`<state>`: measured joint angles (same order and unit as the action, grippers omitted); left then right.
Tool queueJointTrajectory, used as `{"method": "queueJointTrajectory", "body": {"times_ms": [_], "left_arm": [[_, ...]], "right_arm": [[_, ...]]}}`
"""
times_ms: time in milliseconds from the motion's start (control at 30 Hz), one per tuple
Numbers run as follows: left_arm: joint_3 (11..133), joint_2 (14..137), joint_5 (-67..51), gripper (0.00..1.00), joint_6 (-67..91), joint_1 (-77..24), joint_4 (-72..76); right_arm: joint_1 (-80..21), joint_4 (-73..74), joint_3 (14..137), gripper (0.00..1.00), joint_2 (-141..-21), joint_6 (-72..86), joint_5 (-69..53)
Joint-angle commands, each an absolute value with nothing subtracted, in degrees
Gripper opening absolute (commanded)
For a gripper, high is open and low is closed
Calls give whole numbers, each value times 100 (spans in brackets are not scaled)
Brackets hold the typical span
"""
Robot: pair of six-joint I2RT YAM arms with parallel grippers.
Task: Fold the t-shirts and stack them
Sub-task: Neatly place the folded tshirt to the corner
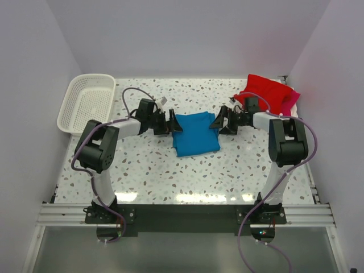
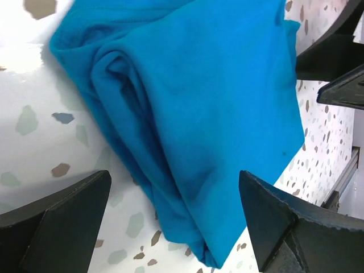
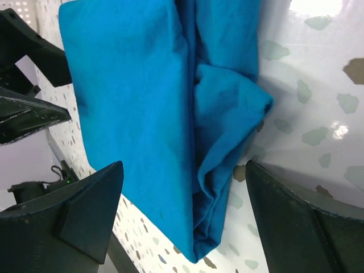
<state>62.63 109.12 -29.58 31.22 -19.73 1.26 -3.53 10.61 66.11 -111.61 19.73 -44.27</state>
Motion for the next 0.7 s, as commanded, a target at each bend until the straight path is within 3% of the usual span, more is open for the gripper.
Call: {"method": "queueJointTrajectory", "body": {"times_ms": [0, 533, 633, 667], "left_arm": [[6117, 11065, -3015, 100, 3340, -2188, 562], [5616, 10977, -2812, 98, 3999, -2522, 1494], [5599, 10943, -2795, 98, 4095, -2557, 1582], [5573, 10908, -2769, 98, 4113, -2566, 1591]], "right_arm": [[-492, 826, 6425, 92, -11329, 1723, -4553], [-1915, -387, 5862, 89, -11513, 2628, -4123], [-2074, -553, 5915, 86, -11522, 2821, -3824], [-2109, -589, 5924, 81, -11540, 2934, -3719]]}}
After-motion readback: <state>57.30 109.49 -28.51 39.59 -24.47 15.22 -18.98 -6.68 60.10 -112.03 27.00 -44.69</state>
